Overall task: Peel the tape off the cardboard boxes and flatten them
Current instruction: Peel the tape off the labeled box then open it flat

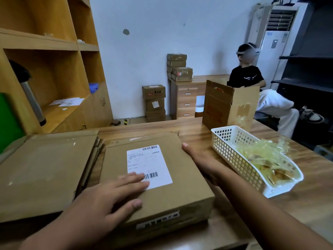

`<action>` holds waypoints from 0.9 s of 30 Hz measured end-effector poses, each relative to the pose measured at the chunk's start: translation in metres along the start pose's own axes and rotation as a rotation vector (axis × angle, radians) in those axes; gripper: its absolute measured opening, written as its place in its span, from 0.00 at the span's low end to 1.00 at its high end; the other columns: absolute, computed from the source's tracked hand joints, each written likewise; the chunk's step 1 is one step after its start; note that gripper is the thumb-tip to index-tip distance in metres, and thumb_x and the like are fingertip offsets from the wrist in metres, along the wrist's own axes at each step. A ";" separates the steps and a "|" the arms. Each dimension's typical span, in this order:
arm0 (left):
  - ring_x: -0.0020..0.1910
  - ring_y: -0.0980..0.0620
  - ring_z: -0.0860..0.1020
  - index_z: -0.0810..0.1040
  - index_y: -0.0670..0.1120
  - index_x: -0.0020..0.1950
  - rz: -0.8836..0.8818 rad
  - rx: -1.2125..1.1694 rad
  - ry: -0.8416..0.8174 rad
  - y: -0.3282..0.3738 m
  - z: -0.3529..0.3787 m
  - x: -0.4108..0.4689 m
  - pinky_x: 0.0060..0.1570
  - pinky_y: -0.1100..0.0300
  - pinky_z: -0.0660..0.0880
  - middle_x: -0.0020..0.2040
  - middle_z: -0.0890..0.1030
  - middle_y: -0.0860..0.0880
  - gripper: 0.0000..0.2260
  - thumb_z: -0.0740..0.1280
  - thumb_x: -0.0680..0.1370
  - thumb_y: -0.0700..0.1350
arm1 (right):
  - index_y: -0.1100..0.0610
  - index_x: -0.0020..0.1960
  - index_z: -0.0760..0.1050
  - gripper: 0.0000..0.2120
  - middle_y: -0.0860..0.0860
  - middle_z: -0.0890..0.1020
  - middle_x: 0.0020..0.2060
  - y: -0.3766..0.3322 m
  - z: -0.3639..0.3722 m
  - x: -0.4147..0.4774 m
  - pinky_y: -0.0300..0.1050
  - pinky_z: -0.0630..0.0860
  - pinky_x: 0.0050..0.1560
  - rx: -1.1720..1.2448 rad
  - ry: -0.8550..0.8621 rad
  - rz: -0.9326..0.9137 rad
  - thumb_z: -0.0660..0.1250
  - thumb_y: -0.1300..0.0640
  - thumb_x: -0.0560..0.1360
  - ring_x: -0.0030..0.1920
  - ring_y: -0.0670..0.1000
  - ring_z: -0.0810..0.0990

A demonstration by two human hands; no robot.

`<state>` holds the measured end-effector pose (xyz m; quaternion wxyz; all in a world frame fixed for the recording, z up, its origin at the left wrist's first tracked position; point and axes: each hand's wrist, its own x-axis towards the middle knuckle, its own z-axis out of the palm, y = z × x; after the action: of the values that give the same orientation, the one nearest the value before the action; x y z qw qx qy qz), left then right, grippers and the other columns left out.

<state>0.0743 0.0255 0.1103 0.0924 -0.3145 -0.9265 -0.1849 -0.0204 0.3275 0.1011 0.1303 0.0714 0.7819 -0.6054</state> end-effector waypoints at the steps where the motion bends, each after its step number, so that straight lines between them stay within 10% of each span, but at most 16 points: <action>1: 0.71 0.79 0.54 0.57 0.83 0.68 0.014 -0.019 -0.010 -0.002 0.000 0.001 0.70 0.77 0.54 0.69 0.56 0.84 0.23 0.49 0.72 0.76 | 0.49 0.58 0.83 0.36 0.49 0.86 0.53 0.003 -0.003 -0.001 0.55 0.78 0.63 -0.050 0.012 -0.028 0.62 0.21 0.67 0.54 0.52 0.85; 10: 0.72 0.70 0.66 0.72 0.71 0.69 0.033 -0.060 0.007 -0.019 0.000 0.013 0.70 0.66 0.64 0.70 0.69 0.74 0.22 0.55 0.77 0.72 | 0.55 0.59 0.81 0.11 0.50 0.88 0.46 0.038 -0.008 -0.021 0.35 0.81 0.39 0.156 -0.055 -0.125 0.60 0.58 0.84 0.44 0.44 0.86; 27: 0.56 0.57 0.80 0.77 0.65 0.66 -0.091 0.199 0.088 -0.008 0.007 0.014 0.48 0.59 0.77 0.65 0.78 0.64 0.26 0.61 0.76 0.39 | 0.57 0.68 0.77 0.19 0.52 0.85 0.57 0.078 0.017 -0.055 0.54 0.74 0.69 0.361 0.029 -0.223 0.58 0.68 0.82 0.62 0.53 0.82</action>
<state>0.0578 0.0305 0.1056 0.1552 -0.2529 -0.9486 -0.1097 0.0548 0.3339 0.0405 0.0363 0.0154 0.6656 -0.7453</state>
